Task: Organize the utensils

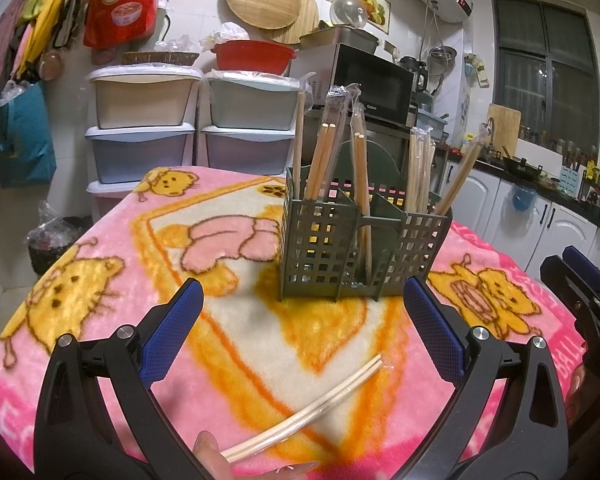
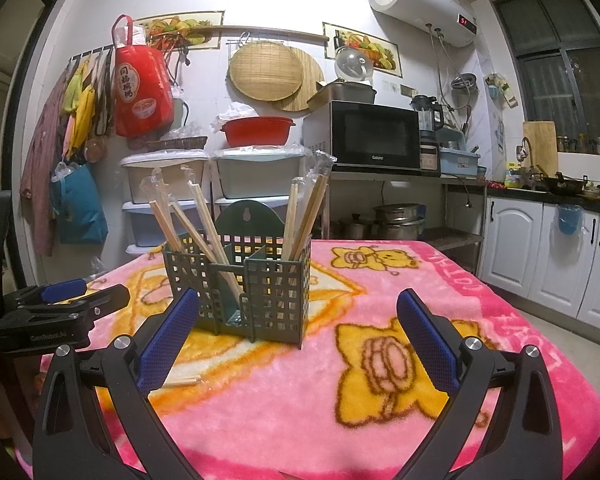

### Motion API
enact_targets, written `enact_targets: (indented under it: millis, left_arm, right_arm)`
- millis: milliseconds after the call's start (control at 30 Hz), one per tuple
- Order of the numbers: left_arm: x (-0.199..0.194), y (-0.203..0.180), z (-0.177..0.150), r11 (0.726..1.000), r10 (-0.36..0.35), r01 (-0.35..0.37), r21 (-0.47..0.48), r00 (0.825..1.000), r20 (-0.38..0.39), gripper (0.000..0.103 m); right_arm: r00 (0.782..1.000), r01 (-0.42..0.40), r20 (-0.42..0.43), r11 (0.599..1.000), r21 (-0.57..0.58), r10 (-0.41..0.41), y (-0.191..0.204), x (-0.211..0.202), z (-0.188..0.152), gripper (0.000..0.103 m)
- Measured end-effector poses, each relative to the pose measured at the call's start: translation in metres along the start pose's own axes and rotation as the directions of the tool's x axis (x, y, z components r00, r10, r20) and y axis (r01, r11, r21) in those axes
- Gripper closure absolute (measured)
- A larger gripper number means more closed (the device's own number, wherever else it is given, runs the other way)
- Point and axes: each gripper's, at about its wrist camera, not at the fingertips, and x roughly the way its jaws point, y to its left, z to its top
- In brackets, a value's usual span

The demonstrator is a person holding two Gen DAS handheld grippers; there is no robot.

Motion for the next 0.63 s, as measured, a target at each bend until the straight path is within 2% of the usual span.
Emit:
enact_targets:
  millis: [233, 300, 367, 433, 467, 500, 533, 567, 600, 633]
  left_arm:
    - [0.000, 0.001, 0.001, 1.000, 0.007, -0.007, -0.009, 0.999, -0.042, 0.011]
    - [-0.005, 0.006, 0.005, 1.000, 0.010, -0.011, -0.022, 0.998, -0.055, 0.011]
    - [-0.007, 0.018, 0.013, 0.999, 0.031, -0.034, -0.041, 0.997, -0.066, 0.011]
    - [-0.005, 0.038, 0.026, 0.995, 0.078, -0.083, -0.055, 0.993, -0.088, 0.011]
    - [0.002, 0.049, 0.031, 0.992, 0.113, -0.120, -0.050, 0.987, -0.117, 0.011]
    - [0.012, 0.062, 0.036, 0.987, 0.148, -0.156, -0.042, 0.977, -0.155, 0.011]
    - [0.021, 0.074, 0.040, 0.982, 0.174, -0.184, -0.036, 0.968, -0.183, 0.011]
    - [0.032, 0.085, 0.041, 0.975, 0.210, -0.220, -0.025, 0.954, -0.216, 0.011]
    - [0.044, 0.094, 0.042, 0.967, 0.242, -0.255, -0.017, 0.938, -0.249, 0.011]
    - [0.064, 0.109, 0.039, 0.956, 0.277, -0.293, -0.012, 0.913, -0.298, 0.011]
  right_arm:
    - [0.996, 0.061, -0.068, 0.996, 0.069, -0.056, -0.019, 0.007, 0.001, 0.007]
    - [0.990, 0.108, -0.105, 0.991, 0.084, -0.099, -0.030, 0.012, 0.002, 0.007]
    - [0.971, 0.186, -0.171, 0.978, 0.096, -0.168, -0.049, 0.023, 0.005, 0.007]
    - [0.941, 0.246, -0.263, 0.964, 0.103, -0.212, -0.072, 0.040, 0.005, 0.007]
    - [0.916, 0.296, -0.314, 0.950, 0.104, -0.251, -0.086, 0.050, 0.004, 0.007]
    - [0.881, 0.345, -0.374, 0.934, 0.093, -0.289, -0.099, 0.062, 0.002, 0.007]
    - [0.833, 0.393, -0.452, 0.916, 0.078, -0.319, -0.117, 0.078, -0.001, 0.007]
    - [0.796, 0.427, -0.502, 0.902, 0.067, -0.339, -0.131, 0.091, -0.004, 0.007]
    - [0.759, 0.452, -0.547, 0.890, 0.054, -0.353, -0.146, 0.105, -0.009, 0.007]
    - [0.723, 0.471, -0.590, 0.881, 0.040, -0.359, -0.157, 0.118, -0.015, 0.007]
